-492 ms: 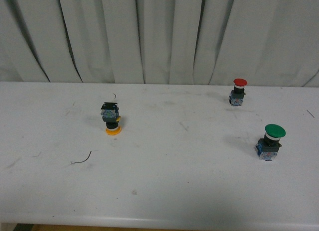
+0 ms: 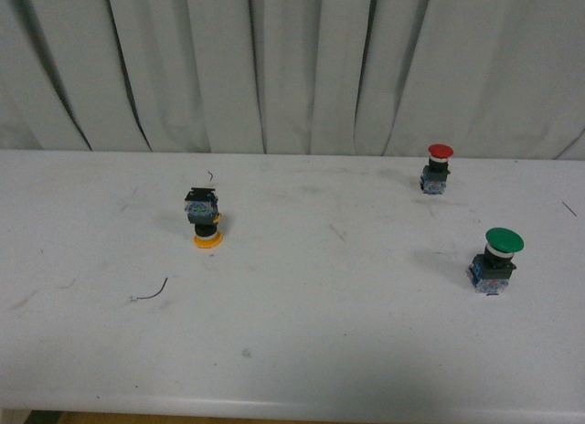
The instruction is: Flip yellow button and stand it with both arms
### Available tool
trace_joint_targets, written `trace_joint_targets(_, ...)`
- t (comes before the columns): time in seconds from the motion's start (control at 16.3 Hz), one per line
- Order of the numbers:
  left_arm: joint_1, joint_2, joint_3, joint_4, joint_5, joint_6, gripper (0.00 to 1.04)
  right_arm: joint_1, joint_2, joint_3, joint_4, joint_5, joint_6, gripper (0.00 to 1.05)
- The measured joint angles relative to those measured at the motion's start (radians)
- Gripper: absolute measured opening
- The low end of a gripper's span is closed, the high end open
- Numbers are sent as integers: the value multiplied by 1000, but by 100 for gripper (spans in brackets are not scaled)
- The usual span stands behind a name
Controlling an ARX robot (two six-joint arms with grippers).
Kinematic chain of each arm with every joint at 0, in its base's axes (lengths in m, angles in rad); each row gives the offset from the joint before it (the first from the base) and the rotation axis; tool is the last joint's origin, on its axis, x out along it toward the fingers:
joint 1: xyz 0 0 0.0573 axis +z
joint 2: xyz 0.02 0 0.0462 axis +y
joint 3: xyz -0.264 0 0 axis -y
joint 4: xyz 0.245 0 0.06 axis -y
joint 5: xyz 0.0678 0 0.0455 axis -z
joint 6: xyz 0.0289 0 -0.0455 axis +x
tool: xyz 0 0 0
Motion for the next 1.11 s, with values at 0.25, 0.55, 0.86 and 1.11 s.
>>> trace_joint_targets(0.25,0,0,0,0,0,0,98,0,0,0,0,0,0,98)
trace_joint_targets(0.55,0,0,0,0,0,0,98,0,0,0,0,0,0,98)
trace_joint_targets(0.86,0,0,0,0,0,0,98,0,0,0,0,0,0,98)
trace_joint_targets(1.11,-63,106,82,-197,-172,-108,98,0,0,0,0,0,-1,98)
